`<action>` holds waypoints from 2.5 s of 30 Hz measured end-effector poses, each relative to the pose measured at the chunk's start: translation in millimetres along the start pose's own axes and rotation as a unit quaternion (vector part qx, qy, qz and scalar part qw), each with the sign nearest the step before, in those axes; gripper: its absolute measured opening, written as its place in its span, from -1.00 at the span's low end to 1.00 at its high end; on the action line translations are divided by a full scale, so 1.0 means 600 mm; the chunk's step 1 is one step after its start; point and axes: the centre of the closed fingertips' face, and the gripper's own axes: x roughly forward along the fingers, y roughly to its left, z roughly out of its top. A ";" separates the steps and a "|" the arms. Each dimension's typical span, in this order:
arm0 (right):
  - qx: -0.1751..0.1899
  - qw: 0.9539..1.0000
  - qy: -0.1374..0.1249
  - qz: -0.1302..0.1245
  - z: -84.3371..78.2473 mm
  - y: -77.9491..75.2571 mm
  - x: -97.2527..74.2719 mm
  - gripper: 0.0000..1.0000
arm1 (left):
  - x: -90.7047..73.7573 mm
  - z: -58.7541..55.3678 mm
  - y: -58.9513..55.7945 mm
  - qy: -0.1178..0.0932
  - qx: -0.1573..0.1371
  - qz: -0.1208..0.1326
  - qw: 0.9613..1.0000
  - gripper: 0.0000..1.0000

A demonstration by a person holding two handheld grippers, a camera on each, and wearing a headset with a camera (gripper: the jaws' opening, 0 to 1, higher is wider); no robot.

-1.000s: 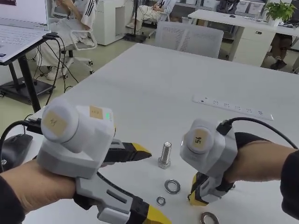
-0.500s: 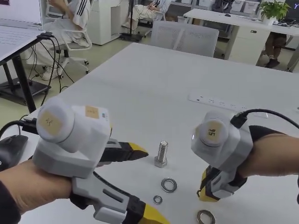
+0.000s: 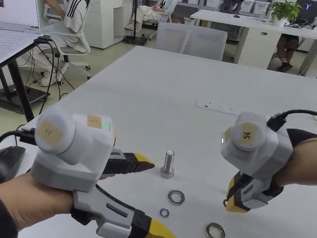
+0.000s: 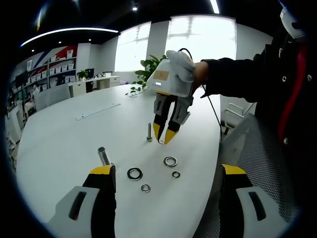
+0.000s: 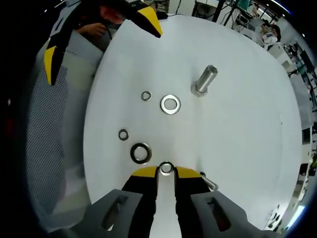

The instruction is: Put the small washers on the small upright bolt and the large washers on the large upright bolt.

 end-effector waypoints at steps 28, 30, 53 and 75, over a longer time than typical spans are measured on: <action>0.027 0.999 0.000 -0.039 -0.046 -0.055 -0.074 -0.73 | 0.005 0.003 -0.001 0.004 0.003 -0.003 1.000 0.71; 0.028 0.999 -0.002 -0.041 -0.044 -0.062 -0.077 -0.73 | 0.005 0.003 -0.001 0.004 0.002 -0.002 1.000 0.71; 0.019 0.999 0.002 -0.041 -0.037 -0.091 -0.060 -0.73 | 0.007 0.001 0.003 0.004 -0.002 -0.001 1.000 0.71; 0.018 0.999 0.011 -0.028 -0.043 -0.096 -0.041 -0.73 | 0.009 -0.004 0.008 0.007 -0.007 -0.002 1.000 0.71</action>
